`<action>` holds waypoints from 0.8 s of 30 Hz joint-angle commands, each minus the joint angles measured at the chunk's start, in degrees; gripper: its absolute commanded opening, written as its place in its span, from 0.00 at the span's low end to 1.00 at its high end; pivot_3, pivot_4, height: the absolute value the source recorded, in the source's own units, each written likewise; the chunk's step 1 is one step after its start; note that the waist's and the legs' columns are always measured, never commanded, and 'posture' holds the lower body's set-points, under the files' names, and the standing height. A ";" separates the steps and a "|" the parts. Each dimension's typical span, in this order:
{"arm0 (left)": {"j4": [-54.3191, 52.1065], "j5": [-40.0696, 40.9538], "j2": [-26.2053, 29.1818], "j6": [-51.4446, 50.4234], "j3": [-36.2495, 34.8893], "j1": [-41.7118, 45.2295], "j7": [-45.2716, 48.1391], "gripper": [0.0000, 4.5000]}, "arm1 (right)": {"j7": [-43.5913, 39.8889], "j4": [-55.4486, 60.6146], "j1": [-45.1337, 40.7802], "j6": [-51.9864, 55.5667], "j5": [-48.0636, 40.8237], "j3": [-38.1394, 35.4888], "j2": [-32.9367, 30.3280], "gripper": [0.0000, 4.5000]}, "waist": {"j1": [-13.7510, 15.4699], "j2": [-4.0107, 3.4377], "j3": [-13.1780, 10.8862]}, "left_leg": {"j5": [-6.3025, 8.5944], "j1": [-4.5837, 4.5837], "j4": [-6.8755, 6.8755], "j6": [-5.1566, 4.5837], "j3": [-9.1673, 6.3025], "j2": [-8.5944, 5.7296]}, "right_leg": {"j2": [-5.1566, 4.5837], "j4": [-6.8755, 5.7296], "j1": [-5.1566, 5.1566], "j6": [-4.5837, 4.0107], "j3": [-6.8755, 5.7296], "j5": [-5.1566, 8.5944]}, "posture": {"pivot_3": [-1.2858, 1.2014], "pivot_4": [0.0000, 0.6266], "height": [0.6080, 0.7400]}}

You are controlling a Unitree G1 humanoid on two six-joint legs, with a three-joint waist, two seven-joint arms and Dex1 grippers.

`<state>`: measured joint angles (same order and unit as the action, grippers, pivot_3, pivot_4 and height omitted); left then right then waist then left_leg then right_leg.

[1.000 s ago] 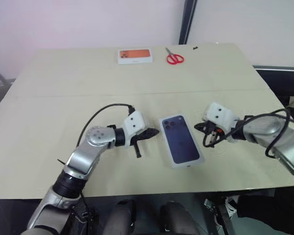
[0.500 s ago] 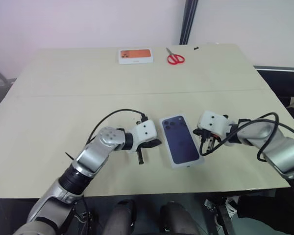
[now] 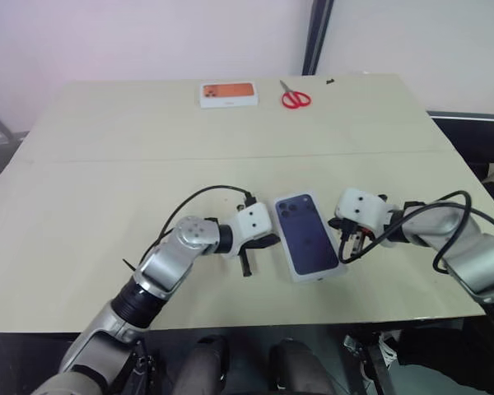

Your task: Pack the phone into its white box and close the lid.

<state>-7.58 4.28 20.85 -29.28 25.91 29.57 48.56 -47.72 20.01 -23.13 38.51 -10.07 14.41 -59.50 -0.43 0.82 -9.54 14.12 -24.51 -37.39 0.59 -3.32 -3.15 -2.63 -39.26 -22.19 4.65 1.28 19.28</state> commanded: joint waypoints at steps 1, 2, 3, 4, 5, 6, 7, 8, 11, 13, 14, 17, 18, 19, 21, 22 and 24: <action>-1.41 0.35 -0.84 1.28 -0.52 -0.20 -0.31 0.00 | -0.53 0.90 0.08 -0.20 0.52 -2.41 0.66 0.00 | -0.01 0.00 0.00 | 0.00 0.00 0.00 0.00 0.00 0.00 | 0.00 0.00 0.00 0.00 0.00 0.00 | 0.52 0.24 1.00; -1.48 0.53 -0.73 1.12 -0.58 -0.24 -0.06 0.00 | -0.61 0.93 0.13 -0.15 0.61 -2.49 0.72 0.00 | 0.00 0.00 0.00 | 0.00 0.00 0.00 0.00 0.00 0.00 | 0.00 0.00 0.00 0.00 0.00 0.00 | 0.52 0.24 1.00; -1.53 0.64 -0.64 1.00 -0.62 -0.26 0.13 0.00 | -0.68 0.94 0.16 -0.12 0.71 -2.56 0.78 0.00 | 0.00 0.00 0.00 | 0.00 0.00 0.00 0.00 0.00 0.00 | 0.00 0.00 0.00 0.00 0.00 0.00 | 0.52 0.24 1.00; -1.56 0.71 -0.57 0.93 -0.63 -0.27 0.27 0.00 | -0.76 0.95 0.19 -0.10 0.81 -2.63 0.86 0.00 | -0.01 0.00 0.00 | 0.00 0.00 0.00 0.00 0.00 0.00 | 0.00 0.00 0.00 0.00 0.00 0.00 | 0.52 0.24 1.00; -1.78 0.95 -0.18 0.40 -0.58 -0.23 0.87 0.00 | -0.87 1.02 0.30 -0.08 0.89 -2.76 0.86 0.00 | 0.00 0.00 0.00 | 0.00 0.00 0.00 0.00 0.00 0.00 | 0.00 0.00 0.00 0.00 0.00 0.00 | 0.52 0.24 1.00; -1.92 0.81 0.40 0.12 -0.18 -0.11 1.54 0.00 | -0.98 1.06 0.40 0.00 0.93 -2.90 0.86 0.00 | 0.00 0.00 0.00 | 0.00 0.00 0.00 0.00 0.00 0.00 | 0.00 0.00 0.00 0.00 0.00 0.00 | 0.52 0.24 1.00; -1.98 0.55 0.87 -0.07 0.27 0.01 2.06 0.00 | -1.09 1.09 0.48 0.04 0.98 -3.00 0.85 0.00 | -0.02 0.00 0.00 | 0.00 0.00 0.00 0.00 0.00 0.00 | 0.00 0.00 0.00 0.00 0.00 0.00 | 0.52 0.24 1.00; -1.87 0.28 1.11 -0.39 0.73 0.15 2.48 0.00 | -1.16 1.10 0.53 0.05 1.06 -3.04 0.84 0.00 | -0.07 0.00 0.00 | 0.00 0.00 0.00 0.00 0.00 0.00 | 0.00 0.00 0.00 0.00 0.00 0.00 | 0.52 0.24 1.00; -0.78 -0.16 0.59 -0.85 1.40 0.76 2.72 0.00 | -1.39 1.06 0.48 0.09 1.30 -3.10 0.94 0.00 | -0.05 0.00 0.00 | 0.00 0.00 0.00 0.00 0.00 0.00 | 0.00 0.00 0.00 0.00 0.00 0.00 | 0.52 0.24 1.00; 0.10 -0.47 0.03 -0.55 1.40 1.24 2.51 0.00 | -1.49 1.08 0.33 0.23 1.32 -3.15 1.03 0.00 | 0.01 0.00 0.00 | 0.00 0.00 -0.01 0.00 0.00 0.00 | 0.00 0.00 0.01 0.00 0.00 0.00 | 0.52 0.24 1.00; 0.75 -0.76 -0.42 -0.04 1.28 1.57 2.02 0.00 | -1.52 1.20 0.36 0.34 1.29 -3.22 1.03 0.00 | 0.00 0.00 0.00 | 0.00 0.00 -0.01 0.00 0.00 0.00 | 0.00 0.00 0.01 0.00 0.00 0.00 | 0.52 0.24 1.00; 1.83 -0.72 -1.73 1.04 0.59 2.16 1.14 0.00 | -1.74 1.57 0.55 0.64 1.19 -3.48 0.88 0.00 | -0.03 0.00 0.00 | 0.00 0.00 -0.01 0.00 0.00 0.00 | 0.00 -0.01 0.00 0.00 0.00 0.00 | 0.52 0.24 1.00; 1.89 -0.43 -2.25 1.20 0.18 2.17 0.93 0.00 | -1.85 1.69 0.71 0.70 1.20 -3.58 0.81 0.00 | -0.02 0.00 0.00 | 0.00 0.00 0.00 0.00 0.00 0.00 | 0.00 -0.01 0.00 0.00 0.00 0.00 | 0.52 0.24 1.00; 1.89 -0.16 -2.69 1.24 -0.18 2.17 0.73 0.00 | -1.96 1.77 0.87 0.75 1.24 -3.67 0.77 0.00 | 0.01 0.00 0.00 | 0.00 0.00 -0.01 0.00 0.00 0.00 | 0.00 -0.02 0.00 0.00 0.00 0.00 | 0.52 0.24 1.00; 1.77 0.27 -3.24 1.20 -0.72 2.13 0.52 0.00 | -2.13 1.85 1.04 0.85 1.32 -3.79 0.74 0.00 | 0.08 0.00 0.00 | 0.00 0.00 -0.02 0.00 0.00 0.00 | 0.00 -0.02 0.01 0.00 0.00 0.00 | 0.52 0.24 1.00; 1.64 0.41 -3.47 1.15 -0.99 2.10 0.43 0.00 | -2.23 1.84 1.12 0.90 1.34 -3.86 0.68 0.00 | 0.08 0.00 0.00 | 0.00 0.00 -0.03 0.00 0.00 0.00 | 0.00 -0.02 0.01 0.00 0.00 0.00 | 0.52 0.24 1.00; 1.48 0.41 -3.77 1.17 -1.35 1.99 0.39 0.00 | -2.38 1.80 1.22 0.97 1.43 -3.95 0.66 0.00 | 0.07 0.00 0.00 | 0.00 0.00 -0.03 0.00 0.00 0.00 | 0.00 -0.02 0.01 0.00 0.00 0.00 | 0.52 0.24 1.00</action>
<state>-4.54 3.69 17.95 -29.51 25.73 30.24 49.40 -49.81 20.12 -21.96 39.62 -8.68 12.50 -58.87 -0.36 0.82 -9.54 14.11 -24.51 -37.42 0.59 -3.32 -3.16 -2.63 -39.28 -22.18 4.65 1.28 19.28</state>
